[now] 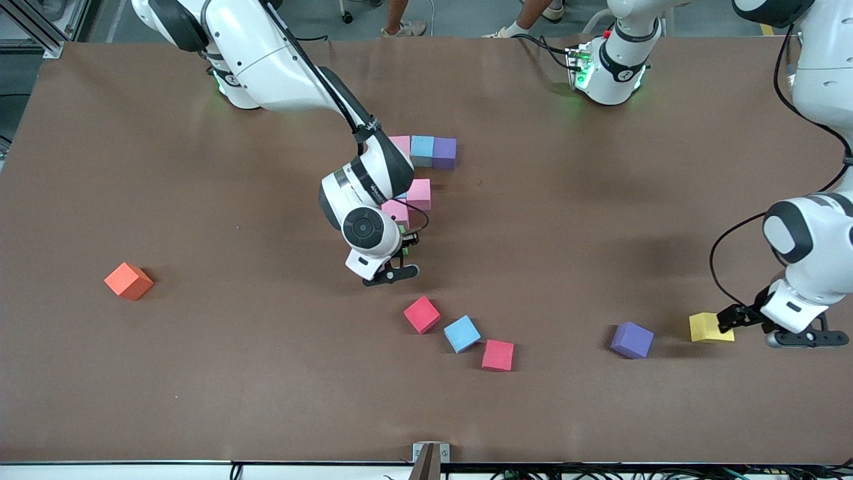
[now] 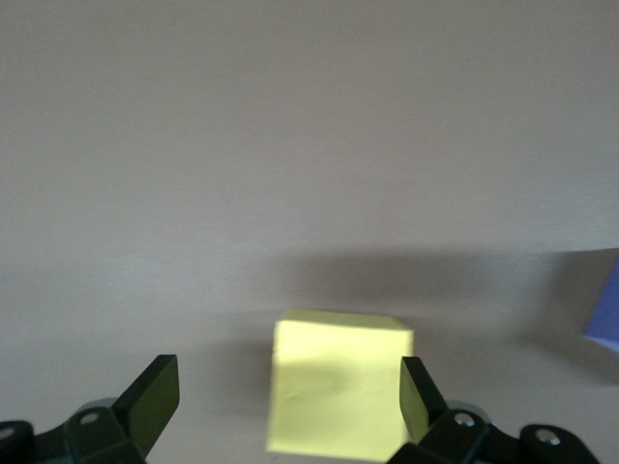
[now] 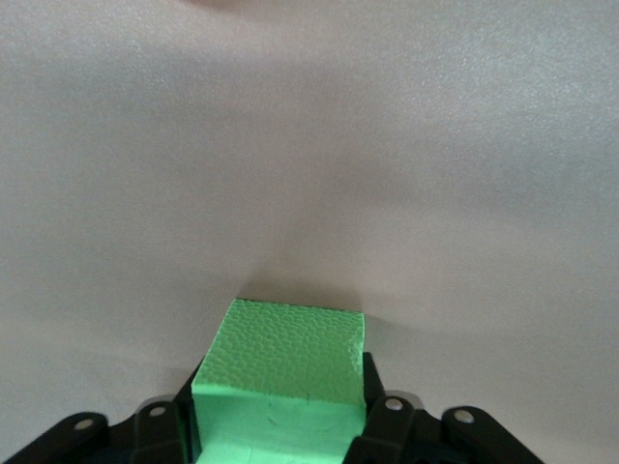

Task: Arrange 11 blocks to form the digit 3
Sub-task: 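Grasp the yellow cube with the left gripper while the right gripper releases green, then lift the yellow cube with the left gripper while the right gripper withdraws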

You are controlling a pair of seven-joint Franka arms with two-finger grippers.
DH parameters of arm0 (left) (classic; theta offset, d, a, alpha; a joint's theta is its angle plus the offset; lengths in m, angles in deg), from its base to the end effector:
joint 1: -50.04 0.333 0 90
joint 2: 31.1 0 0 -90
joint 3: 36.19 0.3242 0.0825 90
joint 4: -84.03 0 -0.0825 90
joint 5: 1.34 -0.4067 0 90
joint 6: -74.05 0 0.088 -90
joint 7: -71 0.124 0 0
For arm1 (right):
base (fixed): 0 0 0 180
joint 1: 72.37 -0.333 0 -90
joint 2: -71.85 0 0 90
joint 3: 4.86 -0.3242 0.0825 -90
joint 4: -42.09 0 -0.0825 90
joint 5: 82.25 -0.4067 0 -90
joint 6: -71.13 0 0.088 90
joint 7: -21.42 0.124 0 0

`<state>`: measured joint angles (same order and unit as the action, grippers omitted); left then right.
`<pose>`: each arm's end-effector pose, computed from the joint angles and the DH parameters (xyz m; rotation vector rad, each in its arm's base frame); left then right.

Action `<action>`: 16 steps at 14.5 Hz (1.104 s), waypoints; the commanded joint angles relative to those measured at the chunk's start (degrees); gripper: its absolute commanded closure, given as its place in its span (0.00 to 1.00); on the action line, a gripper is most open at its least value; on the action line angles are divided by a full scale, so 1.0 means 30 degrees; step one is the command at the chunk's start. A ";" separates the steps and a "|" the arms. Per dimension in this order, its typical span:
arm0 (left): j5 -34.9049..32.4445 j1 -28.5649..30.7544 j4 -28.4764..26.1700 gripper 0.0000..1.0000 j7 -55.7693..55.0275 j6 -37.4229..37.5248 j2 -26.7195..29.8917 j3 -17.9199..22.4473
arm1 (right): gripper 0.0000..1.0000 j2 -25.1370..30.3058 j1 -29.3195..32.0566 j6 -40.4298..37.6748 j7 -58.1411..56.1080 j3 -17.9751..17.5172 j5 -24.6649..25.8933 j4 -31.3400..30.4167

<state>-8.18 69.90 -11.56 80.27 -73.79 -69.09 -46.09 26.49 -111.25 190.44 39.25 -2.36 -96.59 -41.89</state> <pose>0.7192 0.1404 0.2246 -3.0953 0.0480 -0.4066 0.5689 0.4446 0.1721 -3.0298 -0.2920 0.3565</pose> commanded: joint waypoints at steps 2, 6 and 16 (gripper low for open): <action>0.0202 -0.0203 0.0283 0.00 0.0425 -0.0200 -0.0489 -0.0041 | 0.00 0.0499 -0.0077 0.0279 0.0267 0.0046 -0.0287 -0.0807; -0.0530 -0.0145 0.0078 0.00 0.0543 -0.1485 -0.1483 -0.0040 | 0.00 0.0616 -0.0018 0.0221 0.0150 0.0046 -0.0345 -0.0515; -0.0414 -0.0174 0.0195 0.93 -0.1675 0.1666 -0.0171 -0.0070 | 0.00 0.4129 0.2262 -0.2120 0.0735 0.0658 -0.1372 0.0129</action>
<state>-9.10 69.59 -10.29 78.86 -73.31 -73.19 -46.22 35.83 -107.63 186.10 41.16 -0.91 -99.53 -40.77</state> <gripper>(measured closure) 0.793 0.000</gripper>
